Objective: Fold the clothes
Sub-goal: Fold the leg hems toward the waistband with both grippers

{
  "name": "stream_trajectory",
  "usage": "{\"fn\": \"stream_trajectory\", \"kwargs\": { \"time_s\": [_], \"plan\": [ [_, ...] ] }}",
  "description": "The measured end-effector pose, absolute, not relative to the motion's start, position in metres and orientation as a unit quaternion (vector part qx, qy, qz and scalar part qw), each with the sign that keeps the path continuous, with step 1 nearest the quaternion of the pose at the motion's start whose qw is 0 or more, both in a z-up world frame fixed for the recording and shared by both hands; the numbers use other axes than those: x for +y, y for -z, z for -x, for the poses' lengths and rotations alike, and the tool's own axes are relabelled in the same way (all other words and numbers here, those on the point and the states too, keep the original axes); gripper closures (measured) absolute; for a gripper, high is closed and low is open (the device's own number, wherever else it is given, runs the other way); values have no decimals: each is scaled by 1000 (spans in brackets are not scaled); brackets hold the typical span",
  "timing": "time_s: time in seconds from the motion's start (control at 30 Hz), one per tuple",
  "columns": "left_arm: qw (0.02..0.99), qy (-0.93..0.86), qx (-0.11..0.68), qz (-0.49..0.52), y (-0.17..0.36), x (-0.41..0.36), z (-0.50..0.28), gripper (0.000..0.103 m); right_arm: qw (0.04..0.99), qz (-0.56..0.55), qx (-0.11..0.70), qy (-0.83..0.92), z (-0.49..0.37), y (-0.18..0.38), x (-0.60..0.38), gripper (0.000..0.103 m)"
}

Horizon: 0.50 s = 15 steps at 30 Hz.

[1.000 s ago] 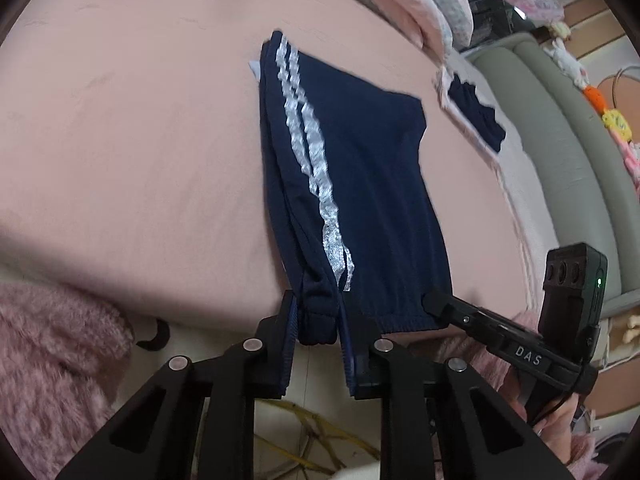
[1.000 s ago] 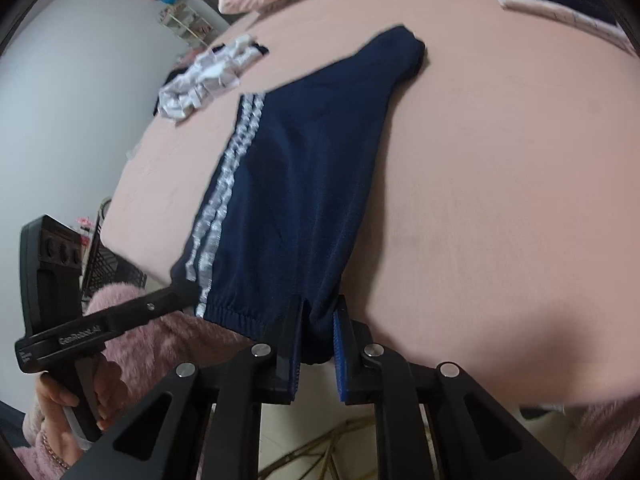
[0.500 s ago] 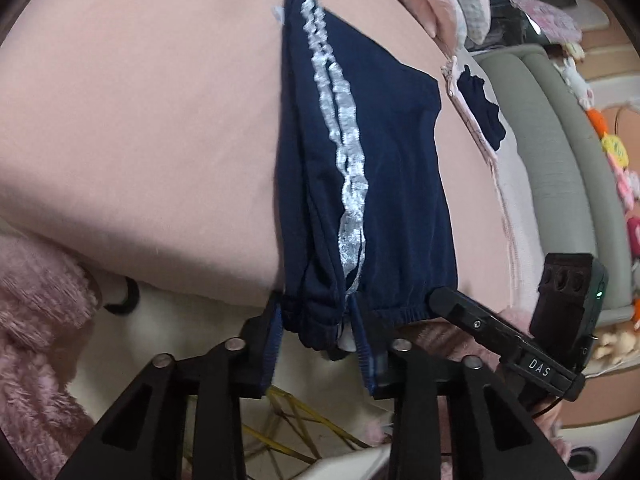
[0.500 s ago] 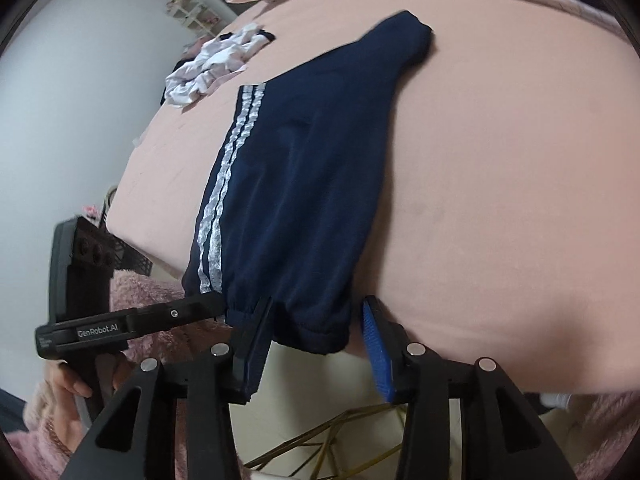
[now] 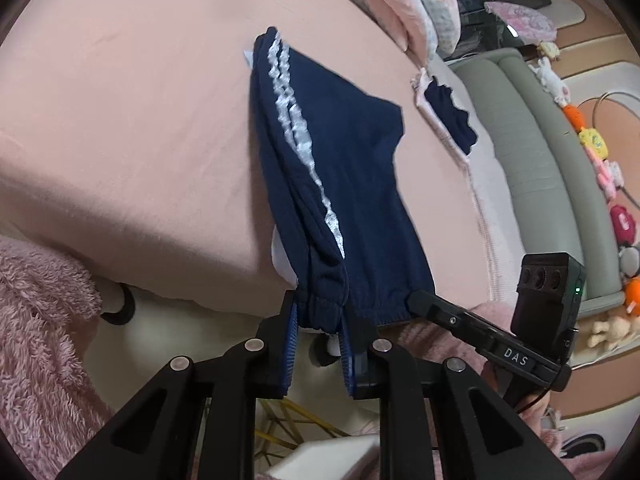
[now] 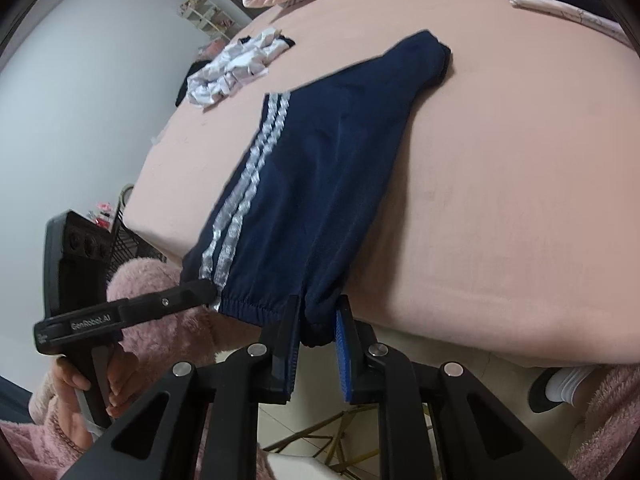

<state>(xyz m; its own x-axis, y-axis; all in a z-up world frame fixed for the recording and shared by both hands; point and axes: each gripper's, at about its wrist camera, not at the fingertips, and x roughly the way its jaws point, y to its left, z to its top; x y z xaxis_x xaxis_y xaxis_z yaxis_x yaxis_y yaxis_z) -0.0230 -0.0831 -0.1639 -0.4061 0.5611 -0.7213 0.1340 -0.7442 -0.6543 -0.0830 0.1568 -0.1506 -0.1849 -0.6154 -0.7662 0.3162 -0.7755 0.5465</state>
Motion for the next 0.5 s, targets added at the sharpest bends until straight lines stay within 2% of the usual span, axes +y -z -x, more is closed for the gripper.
{"fn": "stream_trajectory", "kwargs": {
  "time_s": [0.27, 0.43, 0.5],
  "plan": [
    [148, -774, -343, 512, 146, -99, 63, 87, 316, -535, -138, 772, 128, 121, 146, 88],
    [145, -776, -328, 518, 148, -103, 107, 87, 302, -534, -143, 777, 165, 121, 134, 85],
    [147, -771, -327, 527, 155, -105, 125, 84, 294, -538, -148, 776, 181, 127, 129, 85]
  ]
}}
